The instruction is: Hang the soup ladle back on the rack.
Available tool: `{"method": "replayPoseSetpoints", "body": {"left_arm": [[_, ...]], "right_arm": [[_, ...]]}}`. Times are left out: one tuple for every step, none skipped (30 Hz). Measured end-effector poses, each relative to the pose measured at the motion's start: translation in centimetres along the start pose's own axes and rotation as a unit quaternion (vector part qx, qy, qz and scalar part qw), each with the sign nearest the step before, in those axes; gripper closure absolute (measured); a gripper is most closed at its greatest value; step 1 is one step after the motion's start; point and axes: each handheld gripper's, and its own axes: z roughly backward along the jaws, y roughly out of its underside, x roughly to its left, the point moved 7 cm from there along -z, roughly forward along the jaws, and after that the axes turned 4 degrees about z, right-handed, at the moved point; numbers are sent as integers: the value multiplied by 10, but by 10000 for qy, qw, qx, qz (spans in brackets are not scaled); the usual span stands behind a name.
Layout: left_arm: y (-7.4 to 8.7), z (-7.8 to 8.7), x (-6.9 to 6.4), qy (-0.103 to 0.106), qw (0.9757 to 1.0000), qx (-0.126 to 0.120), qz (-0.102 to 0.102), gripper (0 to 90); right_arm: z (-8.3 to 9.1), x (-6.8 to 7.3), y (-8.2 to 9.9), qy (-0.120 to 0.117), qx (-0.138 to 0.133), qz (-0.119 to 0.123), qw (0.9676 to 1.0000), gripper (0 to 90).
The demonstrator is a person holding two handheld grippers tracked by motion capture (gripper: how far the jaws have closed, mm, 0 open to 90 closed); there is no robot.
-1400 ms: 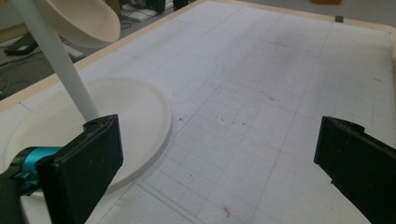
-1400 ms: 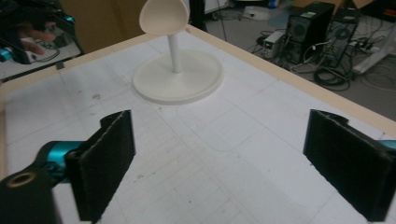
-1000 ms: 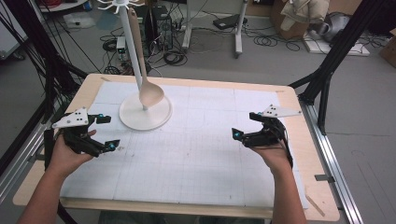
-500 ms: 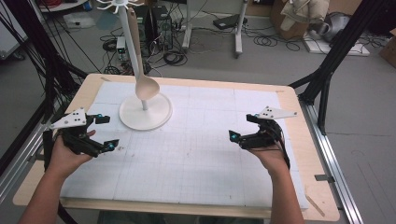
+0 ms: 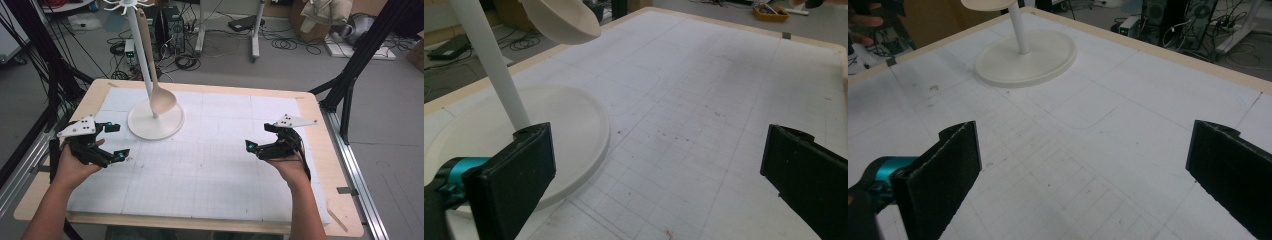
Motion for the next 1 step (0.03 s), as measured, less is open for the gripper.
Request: {"method": "replayPoseSetpoints", "body": {"left_arm": [[0, 0, 0, -3, 10000, 4, 1, 17]], "right_arm": [[0, 0, 0, 4, 7, 14, 10000, 4]]}}
